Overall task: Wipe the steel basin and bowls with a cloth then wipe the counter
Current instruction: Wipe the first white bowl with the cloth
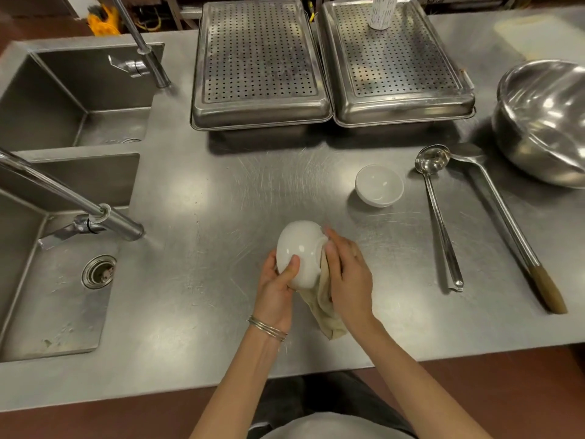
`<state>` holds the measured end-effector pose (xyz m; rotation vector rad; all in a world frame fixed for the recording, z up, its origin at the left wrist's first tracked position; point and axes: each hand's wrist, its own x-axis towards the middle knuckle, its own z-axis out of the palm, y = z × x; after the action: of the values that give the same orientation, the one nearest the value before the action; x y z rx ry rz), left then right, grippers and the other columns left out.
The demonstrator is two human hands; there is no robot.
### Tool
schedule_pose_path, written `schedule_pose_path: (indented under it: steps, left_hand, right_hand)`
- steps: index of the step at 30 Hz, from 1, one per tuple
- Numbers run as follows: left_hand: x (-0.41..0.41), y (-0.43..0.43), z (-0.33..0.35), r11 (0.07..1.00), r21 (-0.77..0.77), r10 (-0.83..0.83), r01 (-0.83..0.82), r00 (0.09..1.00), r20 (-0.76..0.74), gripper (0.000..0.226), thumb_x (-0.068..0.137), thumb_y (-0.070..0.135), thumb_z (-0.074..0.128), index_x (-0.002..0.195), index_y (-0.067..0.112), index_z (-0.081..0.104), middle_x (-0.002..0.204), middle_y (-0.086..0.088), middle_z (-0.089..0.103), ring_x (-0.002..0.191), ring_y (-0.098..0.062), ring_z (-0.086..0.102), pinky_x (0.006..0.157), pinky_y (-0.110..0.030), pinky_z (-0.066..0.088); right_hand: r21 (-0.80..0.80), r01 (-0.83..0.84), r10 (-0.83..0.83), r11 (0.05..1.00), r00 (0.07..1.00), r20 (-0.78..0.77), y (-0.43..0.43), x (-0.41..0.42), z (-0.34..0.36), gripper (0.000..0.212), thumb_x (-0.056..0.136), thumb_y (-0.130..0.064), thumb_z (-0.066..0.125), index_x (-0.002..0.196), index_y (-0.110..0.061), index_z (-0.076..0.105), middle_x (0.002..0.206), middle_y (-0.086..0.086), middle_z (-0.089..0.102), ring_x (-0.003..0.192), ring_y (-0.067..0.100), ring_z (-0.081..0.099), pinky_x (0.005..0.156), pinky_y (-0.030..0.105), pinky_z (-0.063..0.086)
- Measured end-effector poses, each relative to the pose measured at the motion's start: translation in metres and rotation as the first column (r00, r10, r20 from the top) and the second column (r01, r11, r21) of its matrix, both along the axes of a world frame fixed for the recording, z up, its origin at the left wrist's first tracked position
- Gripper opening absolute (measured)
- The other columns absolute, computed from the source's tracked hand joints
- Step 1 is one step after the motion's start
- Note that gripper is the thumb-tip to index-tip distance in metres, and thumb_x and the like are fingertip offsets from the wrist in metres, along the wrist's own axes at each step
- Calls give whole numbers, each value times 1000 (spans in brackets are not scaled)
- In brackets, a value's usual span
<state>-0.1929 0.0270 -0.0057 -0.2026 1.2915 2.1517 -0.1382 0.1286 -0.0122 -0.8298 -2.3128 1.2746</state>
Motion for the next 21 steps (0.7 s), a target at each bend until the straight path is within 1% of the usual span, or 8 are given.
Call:
schedule_pose_path:
  steps: [3,6,9,12,14,16,18,21]
  left_hand:
    - [0,-12,-6,993,-113,-45,37,997,-65,34,67,16,74,97,17,60,95,1,66,90,-15,61,72,-27,53]
    - [-9,-26,-5,986,-152,-104,74,974,-203,45,56,32,75,97,18,62,92,7,68,86,-8,62,69,-21,51]
    - [-26,-34,6,916,-370,-339,153,789,-513,36,59,39,71,89,22,63,83,19,66,76,4,57,68,-11,44]
    - [-40,-36,10,826,-539,-542,166,499,-676,19,66,41,67,84,34,65,93,29,63,86,12,53,77,-7,39]
    - [-50,-34,5,803,-587,-591,106,271,-760,22,69,38,66,90,30,66,92,19,66,94,13,50,89,-13,37]
    - [-59,-31,-1,783,-621,-622,28,56,-781,18,72,34,66,87,26,71,85,8,68,95,0,51,101,-21,29]
    - [-63,-29,-5,781,-625,-624,2,14,-781,20,71,33,67,86,21,73,92,4,69,102,-8,51,106,-22,25]
    - [-60,-29,-9,778,-627,-625,38,154,-766,46,67,36,72,110,23,65,126,5,55,124,-9,39,107,-13,22]
  right_hand:
    - [160,-152,88,975,932,350,19,13,-21,38,99,-33,36,136,-32,44,137,-1,46,115,18,51,84,32,45]
    - [73,-239,134,968,741,659,45,17,-26,42,99,-38,30,140,-32,38,148,5,35,135,31,30,104,47,37]
    - [-13,-121,109,993,838,535,59,12,3,44,98,-46,30,131,-25,50,132,3,55,124,28,45,101,47,38]
    - [-481,44,87,875,966,245,54,-2,46,40,94,-48,40,114,-20,60,110,3,66,99,20,63,83,36,52]
    - [-641,11,142,768,972,187,48,-7,60,39,91,-44,49,115,-15,61,105,7,67,92,22,67,71,33,57]
    - [-610,-25,179,792,965,193,41,-6,61,31,90,-25,58,118,-12,60,106,9,66,89,20,66,64,30,58]
    - [-533,-4,135,846,969,207,36,-2,54,35,88,-5,55,123,-10,57,103,9,65,83,13,64,56,23,56]
    - [-436,42,33,899,986,163,29,4,47,41,85,4,52,121,-13,58,97,6,66,77,7,62,49,15,51]
